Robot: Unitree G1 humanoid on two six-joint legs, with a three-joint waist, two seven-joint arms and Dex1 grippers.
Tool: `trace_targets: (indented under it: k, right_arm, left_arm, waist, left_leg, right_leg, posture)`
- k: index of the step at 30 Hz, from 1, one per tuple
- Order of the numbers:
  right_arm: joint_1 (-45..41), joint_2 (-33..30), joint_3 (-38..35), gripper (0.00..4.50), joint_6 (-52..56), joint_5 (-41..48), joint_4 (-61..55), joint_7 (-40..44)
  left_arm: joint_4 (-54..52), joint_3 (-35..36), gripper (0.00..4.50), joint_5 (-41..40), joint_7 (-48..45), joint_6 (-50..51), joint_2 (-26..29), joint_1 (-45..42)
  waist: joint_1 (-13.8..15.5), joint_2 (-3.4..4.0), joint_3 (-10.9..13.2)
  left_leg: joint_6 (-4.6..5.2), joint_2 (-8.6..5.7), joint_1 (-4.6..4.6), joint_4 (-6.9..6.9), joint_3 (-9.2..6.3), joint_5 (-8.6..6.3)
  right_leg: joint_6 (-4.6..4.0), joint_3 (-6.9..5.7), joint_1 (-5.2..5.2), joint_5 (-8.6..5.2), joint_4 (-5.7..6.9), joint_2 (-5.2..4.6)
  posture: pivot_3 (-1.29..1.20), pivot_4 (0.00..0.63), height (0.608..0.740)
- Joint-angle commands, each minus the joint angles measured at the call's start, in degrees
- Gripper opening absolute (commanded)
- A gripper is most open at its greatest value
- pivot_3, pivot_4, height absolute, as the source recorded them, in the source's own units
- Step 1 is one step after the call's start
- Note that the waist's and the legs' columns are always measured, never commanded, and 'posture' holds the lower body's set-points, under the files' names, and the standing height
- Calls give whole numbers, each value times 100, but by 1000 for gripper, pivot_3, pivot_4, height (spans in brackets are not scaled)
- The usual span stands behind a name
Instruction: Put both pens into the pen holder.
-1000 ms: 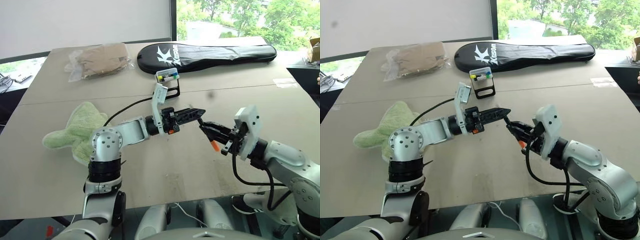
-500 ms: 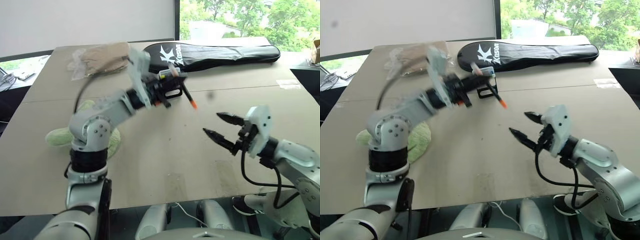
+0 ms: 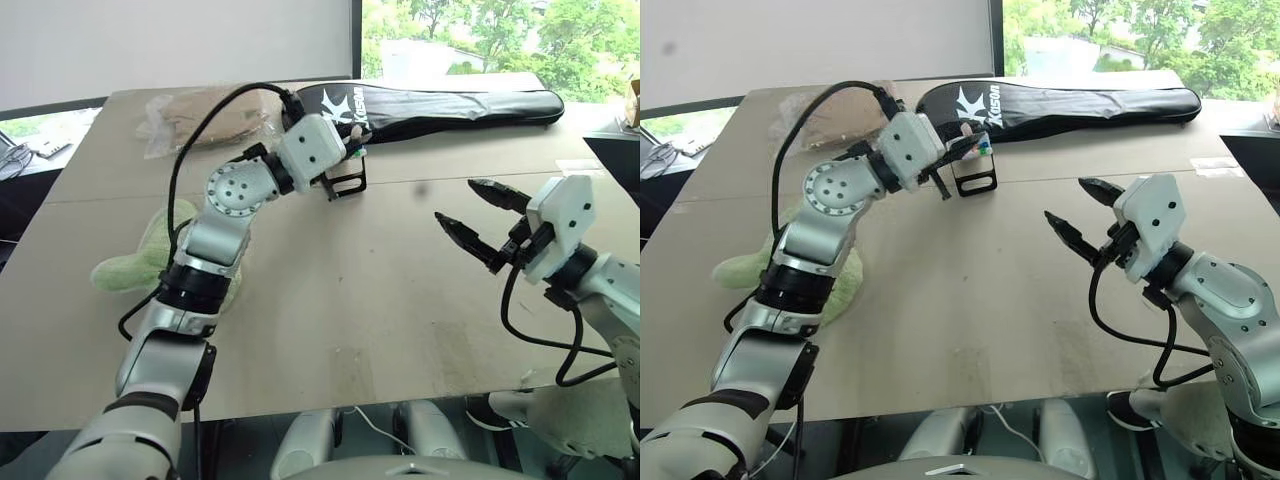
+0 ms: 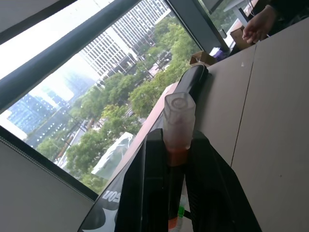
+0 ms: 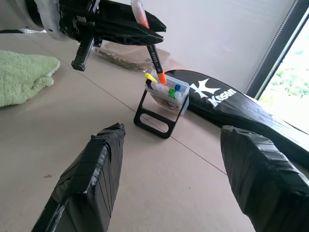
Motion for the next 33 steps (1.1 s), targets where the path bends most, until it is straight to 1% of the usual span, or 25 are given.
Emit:
trace_targets:
  k: [1,7,9,12,13,14,17,18,19,21,22,23,25,27,29,30,32,33]
  right_arm:
    - [74,-41,-289,3342,-113,3,-203,-67]
    - [320,-49,-429,3342,-75,3,-399,-158]
    - [359,-36,-460,3342,-84,11,-430,-179]
    - [395,-19,-495,3342,-107,63,-501,-181]
    - [404,-24,-511,3342,-106,75,-522,-183]
    - [414,-32,-529,3445,-99,87,-540,-186]
    - [459,-65,-594,3445,-73,108,-582,-195]
    - [469,-71,-610,3445,-70,112,-583,-192]
    - [482,-76,-618,3445,-67,108,-585,-192]
    - [526,-84,-607,3445,-66,59,-579,-194]
    - [574,-100,-578,3445,-79,1,-563,-183]
    - [670,-145,-532,3445,-104,-100,-510,-142]
    - [853,-238,-470,3445,-157,-313,-322,-84]
    - [1064,-344,-453,3445,-360,-542,-59,58]
    - [1298,-461,-451,3445,-594,-736,284,282]
    - [1396,-500,-462,3445,-706,-774,474,427]
    - [1495,-555,-503,3445,-888,-785,747,658]
    - [1519,-581,-519,3445,-980,-781,852,774]
  left_arm:
    - [550,-8,0,337,58,-853,-110,-283]
    - [1584,31,0,528,1,-1599,-275,-513]
    - [2127,9,0,699,123,-1965,-289,-621]
    - [2969,-97,0,1208,568,-2546,-230,-832]
    - [3147,-62,0,1213,622,-2671,-246,-870]
    - [3242,-32,1001,1218,674,-2764,-257,-897]
    - [3166,55,2130,1164,748,-2906,-282,-886]
    - [3112,74,2586,1127,737,-2908,-292,-872]
    - [2918,107,3152,933,556,-2804,-314,-799]
    - [2180,287,3782,95,-11,-2073,-431,-525]
    - [1567,397,3782,-514,-311,-1308,-483,-306]
    - [671,462,3782,-1260,-544,-308,-405,73]
    - [-803,547,3782,-2279,-767,1370,-94,752]
    - [-1986,766,3782,-2996,-620,2699,296,1378]
    - [-2850,1178,3782,-3638,-143,3856,606,2064]
    - [-3290,1390,3782,-3864,-2,4232,786,2538]
    - [-3989,1705,3782,-4154,310,4784,979,3268]
    - [-4275,1812,3782,-4184,421,4911,1046,3605]
  waist:
    - [0,-2,1]
    - [-20,-7,4]
    - [-17,-7,4]
    - [-19,-8,4]
    - [-25,-8,5]
    - [-26,-10,6]
    - [-25,-17,9]
    - [-25,-17,9]
    - [-25,-17,9]
    - [-26,-16,9]
    - [-27,-16,9]
    - [-30,-16,9]
    - [-132,-10,5]
    - [-190,-9,5]
    - [-190,-6,5]
    - [-187,-5,6]
    - [-187,-1,4]
    - [-164,2,7]
  left_leg:
    - [0,0,-4,0,1,0]
    - [0,-2,-15,1,9,0]
    - [0,-2,-15,2,14,0]
    - [0,-2,-13,7,16,1]
    - [0,-3,-12,7,19,1]
    - [1,-3,-12,7,22,1]
    - [1,-3,-26,12,21,1]
    - [0,-3,-40,17,21,1]
    - [0,-3,-47,20,21,1]
    - [0,-3,-63,30,18,1]
    - [0,-2,-68,35,16,1]
    - [1,-3,-70,36,16,0]
    - [2,1,-80,51,8,-1]
    - [1,5,-82,48,-2,-1]
    - [0,5,-77,49,-3,0]
    - [0,6,-75,51,-3,0]
    - [1,9,-54,47,5,0]
    - [1,7,-44,39,7,-1]
  right_leg:
    - [0,-3,-7,0,2,0]
    - [0,-9,-29,0,20,-1]
    - [1,-4,-34,0,30,-1]
    - [1,-4,-34,0,36,0]
    - [1,-1,-34,0,37,1]
    - [1,3,-34,0,39,1]
    - [1,2,-51,0,43,1]
    - [1,2,-65,0,47,1]
    - [1,1,-72,0,49,0]
    - [1,-3,-82,1,50,0]
    - [2,-7,-82,1,48,0]
    - [2,-6,-83,1,49,-2]
    - [1,3,-84,1,49,-3]
    - [1,7,-83,1,47,-1]
    - [0,7,-83,1,55,1]
    - [0,7,-82,1,57,2]
    - [0,17,-70,1,55,8]
    - [-1,24,-59,1,55,3]
  posture:
    - [0,150,740]
    - [0,150,740]
    - [0,150,740]
    - [0,150,740]
    - [0,150,740]
    - [0,150,740]
    - [0,150,740]
    - [0,150,740]
    - [0,150,740]
    - [0,150,740]
    - [0,150,740]
    - [0,150,740]
    - [0,150,740]
    - [0,150,740]
    - [0,150,740]
    - [0,150,740]
    - [0,150,740]
    - [0,150,740]
